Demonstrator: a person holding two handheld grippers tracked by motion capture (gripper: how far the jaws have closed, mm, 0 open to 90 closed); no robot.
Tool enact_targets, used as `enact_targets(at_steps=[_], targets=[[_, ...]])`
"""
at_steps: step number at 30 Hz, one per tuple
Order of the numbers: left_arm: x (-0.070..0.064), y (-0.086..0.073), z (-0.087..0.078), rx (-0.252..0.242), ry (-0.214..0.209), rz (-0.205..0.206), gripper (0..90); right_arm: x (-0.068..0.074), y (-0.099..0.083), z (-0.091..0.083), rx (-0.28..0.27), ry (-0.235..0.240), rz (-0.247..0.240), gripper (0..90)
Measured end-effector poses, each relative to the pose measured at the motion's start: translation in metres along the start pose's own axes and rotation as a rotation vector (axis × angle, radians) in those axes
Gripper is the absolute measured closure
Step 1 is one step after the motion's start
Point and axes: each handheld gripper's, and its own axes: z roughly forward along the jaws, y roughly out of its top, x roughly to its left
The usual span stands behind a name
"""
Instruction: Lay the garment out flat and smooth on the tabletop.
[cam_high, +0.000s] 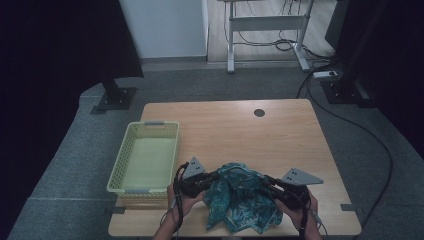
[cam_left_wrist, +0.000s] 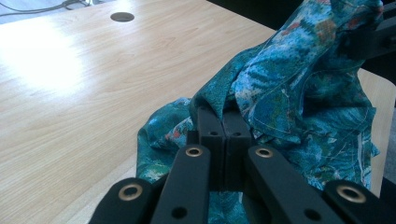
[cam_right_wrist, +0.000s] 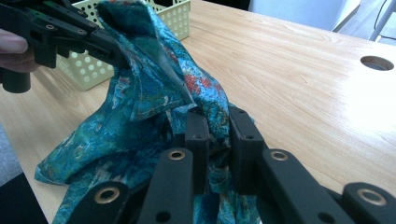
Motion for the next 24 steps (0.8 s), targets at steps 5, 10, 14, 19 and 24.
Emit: enact_targets(at_steps=[5,10,14,19,24], targets=[[0.002,0.004,0.0,-0.01,-0.007,-0.009,89.6,-0.002,0.001,0.0,-0.013,-0.003,0.01,78.9],[0.004,0.019,0.001,-0.014,-0.003,0.002,89.6,-0.003,0.009,0.001,-0.022,-0.011,0.002,78.6],[0.012,0.031,0.004,-0.028,0.008,-0.007,89.6,-0.012,0.017,0.003,-0.026,-0.01,0.039,78.4],[0.032,0.041,0.032,-0.015,0.169,-0.073,75.0,-0.031,0.03,0.022,-0.015,-0.044,0.085,70.4],[0.036,0.036,0.041,0.022,0.228,-0.063,52.4,-0.052,0.026,0.046,0.047,-0.186,0.151,44.6]])
